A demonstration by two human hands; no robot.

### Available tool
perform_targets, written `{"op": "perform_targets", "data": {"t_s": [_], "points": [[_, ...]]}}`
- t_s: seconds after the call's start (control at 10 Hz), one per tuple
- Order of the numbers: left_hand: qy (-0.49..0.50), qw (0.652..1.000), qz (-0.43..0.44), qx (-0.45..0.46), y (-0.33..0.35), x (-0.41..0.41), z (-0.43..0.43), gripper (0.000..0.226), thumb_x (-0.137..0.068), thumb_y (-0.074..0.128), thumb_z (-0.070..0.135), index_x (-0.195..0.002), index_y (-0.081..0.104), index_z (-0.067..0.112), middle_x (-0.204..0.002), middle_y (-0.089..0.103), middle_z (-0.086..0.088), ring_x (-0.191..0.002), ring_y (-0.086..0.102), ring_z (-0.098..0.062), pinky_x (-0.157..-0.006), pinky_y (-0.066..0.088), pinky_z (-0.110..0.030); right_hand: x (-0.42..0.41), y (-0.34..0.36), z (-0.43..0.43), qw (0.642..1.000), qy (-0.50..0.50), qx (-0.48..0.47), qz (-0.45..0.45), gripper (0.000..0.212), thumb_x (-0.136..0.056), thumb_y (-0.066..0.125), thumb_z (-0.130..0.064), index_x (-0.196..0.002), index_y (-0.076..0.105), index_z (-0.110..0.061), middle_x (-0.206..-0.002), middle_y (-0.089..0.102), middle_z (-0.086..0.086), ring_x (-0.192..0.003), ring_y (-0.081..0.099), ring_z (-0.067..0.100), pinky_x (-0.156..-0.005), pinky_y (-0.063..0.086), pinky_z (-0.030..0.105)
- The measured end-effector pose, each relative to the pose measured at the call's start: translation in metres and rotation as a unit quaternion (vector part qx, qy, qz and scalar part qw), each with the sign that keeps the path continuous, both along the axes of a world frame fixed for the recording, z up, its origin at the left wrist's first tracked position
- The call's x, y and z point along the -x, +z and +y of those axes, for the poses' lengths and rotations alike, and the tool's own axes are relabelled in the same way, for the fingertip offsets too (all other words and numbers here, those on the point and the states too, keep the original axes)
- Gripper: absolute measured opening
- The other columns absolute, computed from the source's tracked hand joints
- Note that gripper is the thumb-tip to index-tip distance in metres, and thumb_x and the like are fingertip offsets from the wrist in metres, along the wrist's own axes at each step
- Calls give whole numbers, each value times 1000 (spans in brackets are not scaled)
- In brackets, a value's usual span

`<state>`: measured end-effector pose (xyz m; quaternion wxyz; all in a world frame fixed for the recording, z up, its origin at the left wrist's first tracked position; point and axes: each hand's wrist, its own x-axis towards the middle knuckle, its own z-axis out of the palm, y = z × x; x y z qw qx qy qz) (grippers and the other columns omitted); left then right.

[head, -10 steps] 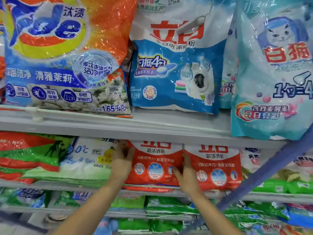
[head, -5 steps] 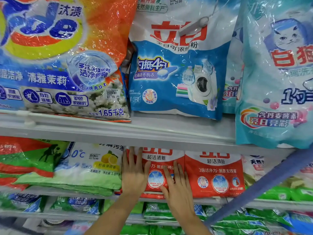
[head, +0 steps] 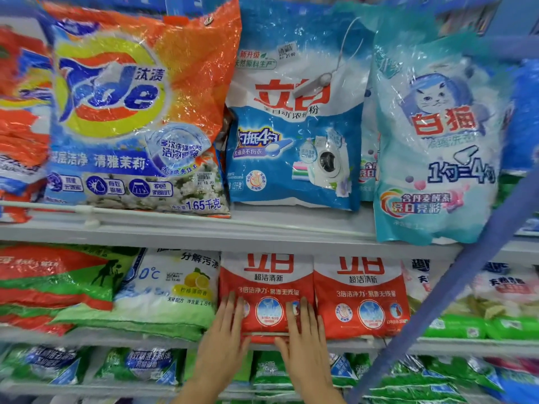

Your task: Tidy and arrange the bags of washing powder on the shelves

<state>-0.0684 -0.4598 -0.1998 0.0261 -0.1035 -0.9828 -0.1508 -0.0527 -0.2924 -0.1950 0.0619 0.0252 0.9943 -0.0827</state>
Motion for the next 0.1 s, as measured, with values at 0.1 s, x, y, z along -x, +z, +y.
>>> {"op": "perform_targets", "data": {"t_s": [0.1], "points": [[15,998,-47,45,6,12,8,94,-76,-26,66,-148,-4,11,-154,17,-24,-140,30,-33,-109,36,-38,8,-1,4,1000,0,25,8,90,-79,-4,-68,-146,-1,-7,-156,8,20,-143,19,29,-116,-8,36]]}}
